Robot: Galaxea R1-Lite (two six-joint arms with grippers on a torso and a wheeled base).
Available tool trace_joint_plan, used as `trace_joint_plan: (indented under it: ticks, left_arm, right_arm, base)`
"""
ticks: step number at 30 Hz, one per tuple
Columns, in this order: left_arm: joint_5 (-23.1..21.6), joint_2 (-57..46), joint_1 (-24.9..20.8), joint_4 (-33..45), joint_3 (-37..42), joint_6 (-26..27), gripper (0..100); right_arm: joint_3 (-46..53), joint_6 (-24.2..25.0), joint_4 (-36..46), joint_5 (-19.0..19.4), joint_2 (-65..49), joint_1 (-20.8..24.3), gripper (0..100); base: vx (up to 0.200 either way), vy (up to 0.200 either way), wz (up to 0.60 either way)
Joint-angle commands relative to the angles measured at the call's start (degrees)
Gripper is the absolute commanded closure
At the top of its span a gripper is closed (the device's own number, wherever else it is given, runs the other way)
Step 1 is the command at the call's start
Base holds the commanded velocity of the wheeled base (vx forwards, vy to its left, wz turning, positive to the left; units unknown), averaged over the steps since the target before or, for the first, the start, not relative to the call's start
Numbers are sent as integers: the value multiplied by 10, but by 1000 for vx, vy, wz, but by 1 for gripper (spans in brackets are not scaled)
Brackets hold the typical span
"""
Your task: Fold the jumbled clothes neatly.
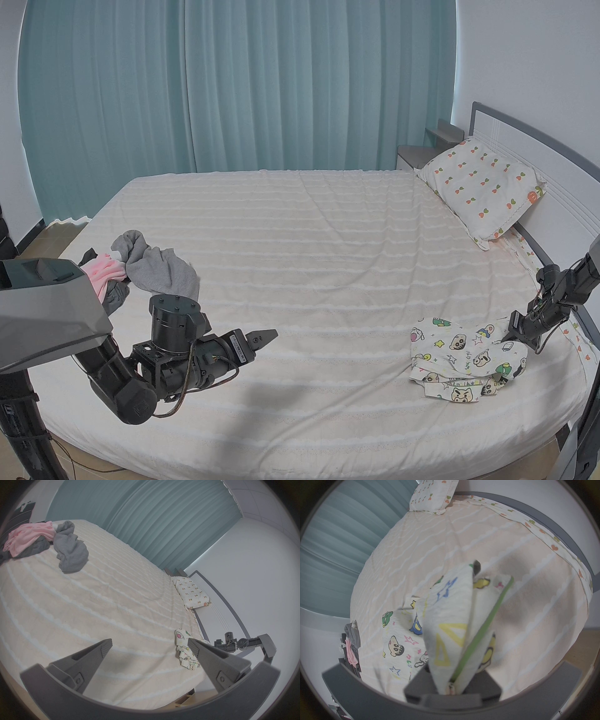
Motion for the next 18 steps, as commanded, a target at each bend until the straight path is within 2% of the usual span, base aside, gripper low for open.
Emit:
trace_joint_plan:
  ticks: [1, 4, 6, 11, 12, 13, 16, 17, 18]
  left_arm:
    - [6, -40, 6, 0, 17, 2, 0]
    - [6, -81, 15, 0, 34, 9, 0]
    - [9, -132, 24, 1, 50, 21, 0]
    - [28, -277, 36, 10, 108, 54, 0]
    - [29, -282, 36, 10, 110, 55, 0]
    - [53, -342, 36, 30, 125, 75, 0]
    - [125, -447, 30, 115, 133, 125, 0]
    - [134, -458, 29, 124, 133, 131, 0]
    - [173, -509, 23, 167, 131, 153, 0]
  right_arm:
    - [26, 0, 0, 6, -28, -2, 0]
    - [59, 1, -16, 17, -77, 0, 0]
    - [111, 1, -44, 37, -144, 2, 0]
    - [248, 3, -137, 51, -335, 2, 0]
    - [253, 3, -140, 52, -342, 2, 0]
    - [307, 1, -182, 66, -424, 2, 0]
    - [384, 1, -233, 78, -567, 2, 0]
    - [389, 1, -235, 78, -579, 2, 0]
    - [408, 0, -240, 79, -639, 3, 0]
  base:
    - [0, 0, 0]
    - [0, 0, 0]
    - [0, 0, 0]
    - [0, 0, 0]
    - [0, 0, 0]
    - [0, 0, 0]
    - [0, 0, 0]
    - [0, 0, 0]
    - [0, 0, 0]
